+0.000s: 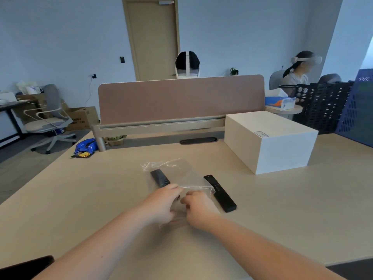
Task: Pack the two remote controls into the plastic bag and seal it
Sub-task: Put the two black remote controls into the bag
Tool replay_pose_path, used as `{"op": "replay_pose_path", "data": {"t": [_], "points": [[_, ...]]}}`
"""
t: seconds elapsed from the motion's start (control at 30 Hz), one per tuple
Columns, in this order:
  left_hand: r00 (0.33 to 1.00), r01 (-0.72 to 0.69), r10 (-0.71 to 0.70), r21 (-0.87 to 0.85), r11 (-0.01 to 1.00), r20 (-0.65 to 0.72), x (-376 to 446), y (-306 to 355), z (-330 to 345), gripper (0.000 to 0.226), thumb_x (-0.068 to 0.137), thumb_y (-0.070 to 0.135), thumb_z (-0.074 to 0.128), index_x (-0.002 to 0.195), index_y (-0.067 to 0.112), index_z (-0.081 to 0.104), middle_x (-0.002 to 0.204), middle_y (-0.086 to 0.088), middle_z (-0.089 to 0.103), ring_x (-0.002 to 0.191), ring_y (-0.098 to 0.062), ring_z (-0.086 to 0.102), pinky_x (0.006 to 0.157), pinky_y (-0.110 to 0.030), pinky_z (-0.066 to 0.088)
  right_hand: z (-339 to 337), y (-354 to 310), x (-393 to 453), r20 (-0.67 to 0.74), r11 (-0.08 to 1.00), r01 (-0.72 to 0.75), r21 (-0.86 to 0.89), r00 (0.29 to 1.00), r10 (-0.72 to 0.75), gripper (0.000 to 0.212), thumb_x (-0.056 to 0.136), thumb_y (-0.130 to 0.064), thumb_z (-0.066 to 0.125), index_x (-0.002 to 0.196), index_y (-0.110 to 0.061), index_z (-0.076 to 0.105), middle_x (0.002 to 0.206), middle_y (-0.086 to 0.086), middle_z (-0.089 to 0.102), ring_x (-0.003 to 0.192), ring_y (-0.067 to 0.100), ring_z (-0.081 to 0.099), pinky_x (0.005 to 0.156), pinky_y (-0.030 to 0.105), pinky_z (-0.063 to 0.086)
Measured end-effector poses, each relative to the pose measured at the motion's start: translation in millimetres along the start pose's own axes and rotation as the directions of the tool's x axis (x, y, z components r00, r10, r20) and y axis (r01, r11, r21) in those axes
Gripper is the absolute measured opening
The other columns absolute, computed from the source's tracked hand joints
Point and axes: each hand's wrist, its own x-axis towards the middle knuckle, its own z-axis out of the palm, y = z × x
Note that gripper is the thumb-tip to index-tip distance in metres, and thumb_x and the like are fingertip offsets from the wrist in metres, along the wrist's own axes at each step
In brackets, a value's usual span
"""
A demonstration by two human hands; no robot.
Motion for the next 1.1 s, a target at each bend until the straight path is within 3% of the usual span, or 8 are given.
{"op": "replay_pose_path", "data": {"t": [0.1, 0.2, 0.3, 0.4, 0.53, 0.73, 0.97, 1.1], "points": [[0.999, 0.006, -0.007, -0.021, 1.000, -0.040, 0, 0, 1, 0.040, 0.075, 0.007, 0.048, 0.114, 0.015, 0.049, 0.109, 0.000, 0.047, 0.100, -0.025, 0.053, 0.082, -0.040, 0.050, -14, 10, -18, -0.224, 0.975, -0.040, 0.218, 0.970, 0.090, 0.029, 0.087, -0.008, 0.043, 0.101, -0.011, 0.070, 0.101, 0.004, 0.070, 0.093, 0.020, 0.061, 0.073, 0.026, 0.047], [0.997, -0.006, 0.003, -0.032, 0.999, -0.083, 0, 2, 2, 0.050, 0.078, 0.002, 0.043, 0.126, 0.016, 0.046, 0.122, 0.002, 0.047, 0.111, -0.023, 0.052, 0.085, -0.035, 0.049, -27, 23, -35, -0.464, 0.942, -0.099, 0.322, 0.850, 0.248, 0.018, 0.083, -0.009, 0.045, 0.076, -0.008, 0.061, 0.071, 0.001, 0.057, 0.070, 0.020, 0.049, 0.051, 0.027, 0.034], [0.993, -0.012, 0.005, -0.060, 0.998, -0.122, 0, 3, 3, 0.053, 0.080, -0.001, 0.043, 0.129, 0.018, 0.045, 0.129, 0.005, 0.044, 0.117, -0.020, 0.050, 0.088, -0.027, 0.045, -29, 36, -37, -0.481, 0.907, -0.197, 0.372, 0.795, 0.370, 0.016, 0.085, -0.011, 0.044, 0.086, -0.011, 0.060, 0.085, 0.003, 0.062, 0.087, 0.024, 0.053, 0.065, 0.033, 0.044], [0.984, -0.018, 0.003, -0.081, 0.997, -0.176, 0, 6, 3, 0.043, 0.081, 0.001, 0.047, 0.119, 0.020, 0.051, 0.122, 0.006, 0.047, 0.106, -0.019, 0.053, 0.080, -0.027, 0.043, -19, 46, -34, -0.296, 0.879, -0.412, 0.239, 0.832, 0.470, 0.032, 0.089, -0.028, 0.043, 0.120, -0.023, 0.048, 0.115, 0.001, 0.056, 0.114, 0.026, 0.045, 0.085, 0.037, 0.042], [0.979, -0.036, 0.022, -0.065, 0.997, -0.201, -4, 7, 0, 0.033, 0.080, 0.004, 0.048, 0.109, 0.019, 0.053, 0.111, 0.009, 0.047, 0.097, -0.020, 0.055, 0.074, -0.029, 0.044, -5, 55, -32, -0.135, 0.850, -0.523, 0.065, 0.839, 0.527, 0.043, 0.089, -0.036, 0.043, 0.130, -0.028, 0.037, 0.122, 0.003, 0.056, 0.119, 0.028, 0.046, 0.089, 0.040, 0.039], [0.986, -0.048, 0.040, -0.049, 0.998, -0.159, -8, 5, 1, 0.032, 0.082, 0.001, 0.040, 0.109, 0.012, 0.054, 0.111, -0.001, 0.052, 0.098, -0.026, 0.055, 0.083, -0.042, 0.049, -4, 61, -26, -0.192, 0.872, -0.483, 0.071, 0.852, 0.488, 0.031, 0.090, -0.018, 0.043, 0.120, -0.022, 0.047, 0.106, 0.006, 0.063, 0.106, 0.028, 0.051, 0.069, 0.032, 0.038], [0.994, 0.051, -0.052, -0.010, 0.999, -0.094, -8, 9, 4, 0.057, 0.082, -0.001, 0.038, 0.135, 0.021, 0.035, 0.139, 0.009, 0.038, 0.115, -0.027, 0.053, 0.087, -0.042, 0.050, -19, 54, -28, -0.305, 0.868, -0.391, 0.305, 0.824, 0.478, 0.039, 0.089, -0.005, 0.036, 0.124, -0.015, 0.050, 0.107, 0.010, 0.066, 0.084, 0.026, 0.040, 0.075, 0.033, 0.039], [0.992, 0.109, -0.108, 0.013, 0.994, -0.057, -10, 14, 0, 0.066, 0.082, 0.000, 0.040, 0.143, 0.021, 0.024, 0.149, 0.008, 0.028, 0.120, -0.027, 0.050, 0.089, -0.036, 0.048, -40, 37, -38, -0.383, 0.825, -0.199, 0.529, 0.812, 0.441, 0.033, 0.093, -0.015, 0.047, 0.126, -0.018, 0.053, 0.100, 0.001, 0.066, 0.089, 0.022, 0.055, 0.079, 0.030, 0.048]]}}
